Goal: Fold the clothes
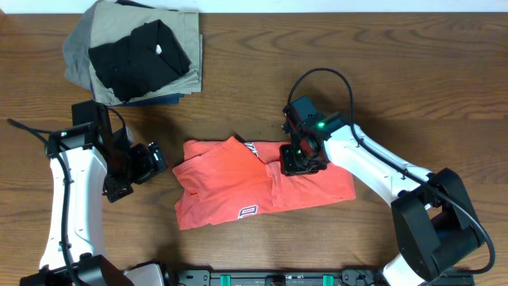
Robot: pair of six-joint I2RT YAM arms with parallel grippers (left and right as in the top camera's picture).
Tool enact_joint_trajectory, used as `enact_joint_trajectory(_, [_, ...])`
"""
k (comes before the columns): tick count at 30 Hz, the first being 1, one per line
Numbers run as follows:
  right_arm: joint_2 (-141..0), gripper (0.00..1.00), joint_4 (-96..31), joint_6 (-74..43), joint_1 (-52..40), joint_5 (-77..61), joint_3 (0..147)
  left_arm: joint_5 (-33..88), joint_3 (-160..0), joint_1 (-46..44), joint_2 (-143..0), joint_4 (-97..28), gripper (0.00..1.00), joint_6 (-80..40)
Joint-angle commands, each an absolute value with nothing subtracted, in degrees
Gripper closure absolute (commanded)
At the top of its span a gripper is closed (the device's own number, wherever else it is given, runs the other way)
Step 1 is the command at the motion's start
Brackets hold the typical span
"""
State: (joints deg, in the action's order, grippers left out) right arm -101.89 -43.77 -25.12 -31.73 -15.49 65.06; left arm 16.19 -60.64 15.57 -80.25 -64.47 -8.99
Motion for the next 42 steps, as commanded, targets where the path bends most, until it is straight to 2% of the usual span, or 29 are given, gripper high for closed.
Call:
enact_joint_trajectory(1, [-103.7,0.67,-42.2,-25.2,-31.0,-15.8,64.7,16.3,-60.3,15.4,-80.6,-64.7,0.02,-8.6])
enact_joint_trajectory(6, [-106.2,0.67,-41.7,-26.1,-30.3,-8.1,64.7,16.3,-60.2,15.4,-80.6,-64.7,0.02,-8.6])
enact_joint_trajectory(11, [-106.3,0.82,-45.3,-26.0,-27.2,-7.1,67.0,16.3,-60.2,15.4,-80.6,-64.7,0.02,-8.6])
enact_joint_trajectory(13, [-106.0,0.95,-50.4,-26.0,-25.6,-7.1,70.4,16.3,-60.2,15.4,-80.6,-64.7,0.02,-8.6])
enact_joint_trajectory(14, [-105.8,0.98,-53.7,-26.0,-24.7,-7.1,72.7,16.3,-60.2,15.4,-80.6,-64.7,0.02,-8.6])
enact_joint_trajectory(16, [-105.3,0.96,-60.0,-25.1,-23.0,-7.1,77.5,16.3,-60.2,15.4,-80.6,-64.7,0.02,-8.6])
enact_joint_trajectory(21, [-103.8,0.81,-70.2,-20.7,-20.2,-7.0,86.9,16.3,-60.2,15.4,-80.6,-64.7,0.02,-8.6])
enact_joint_trajectory(22, [-103.6,0.7,-71.3,-20.5,-19.8,-6.6,88.0,16.2,-60.2,15.4,-80.6,-64.7,0.02,-8.6])
enact_joint_trajectory(23, [-103.3,0.4,-71.9,-20.5,-19.5,-6.3,88.6,16.3,-60.2,15.4,-80.6,-64.7,0.02,-8.6])
enact_joint_trajectory(24, [-103.1,0.19,-72.1,-20.3,-19.3,-6.2,88.7,16.3,-60.2,15.4,-80.6,-64.7,0.02,-8.6])
enact_joint_trajectory(25, [-103.0,0.06,-72.1,-20.0,-19.1,-6.2,88.7,16.3,-60.2,15.4,-80.6,-64.7,0.02,-8.6])
enact_joint_trajectory(27, [-103.2,0.01,-73.2,-19.6,-19.0,-6.2,88.6,16.3,-60.2,15.4,-80.6,-64.7,0.02,-8.6])
enact_joint_trajectory(30, [-103.2,0.01,-75.8,-19.4,-19.0,-4.7,87.7,16.3,-60.2,15.4,-80.6,-64.7,0.02,-8.6])
enact_joint_trajectory(32, [-103.2,0.1,-76.6,-19.4,-19.1,-4.5,86.8,16.3,-60.2,15.4,-80.6,-64.7,0.02,-8.6])
enact_joint_trajectory(33, [-103.2,0.29,-76.6,-19.2,-19.3,-4.8,86.0,16.3,-60.2,15.4,-80.6,-64.7,0.02,-8.6])
enact_joint_trajectory(36, [-103.2,0.65,-75.7,-18.3,-20.3,-7.5,83.8,16.3,-60.2,15.4,-80.6,-64.7,0.02,-8.6])
enact_joint_trajectory(39, [-103.2,0.82,-74.0,-14.9,-21.6,-11.3,80.8,16.3,-60.2,15.4,-80.6,-64.7,0.02,-8.6])
enact_joint_trajectory(42, [-103.2,0.89,-69.9,-14.0,-22.7,-15.4,76.3,16.3,-60.2,15.4,-80.6,-64.7,0.02,-8.6])
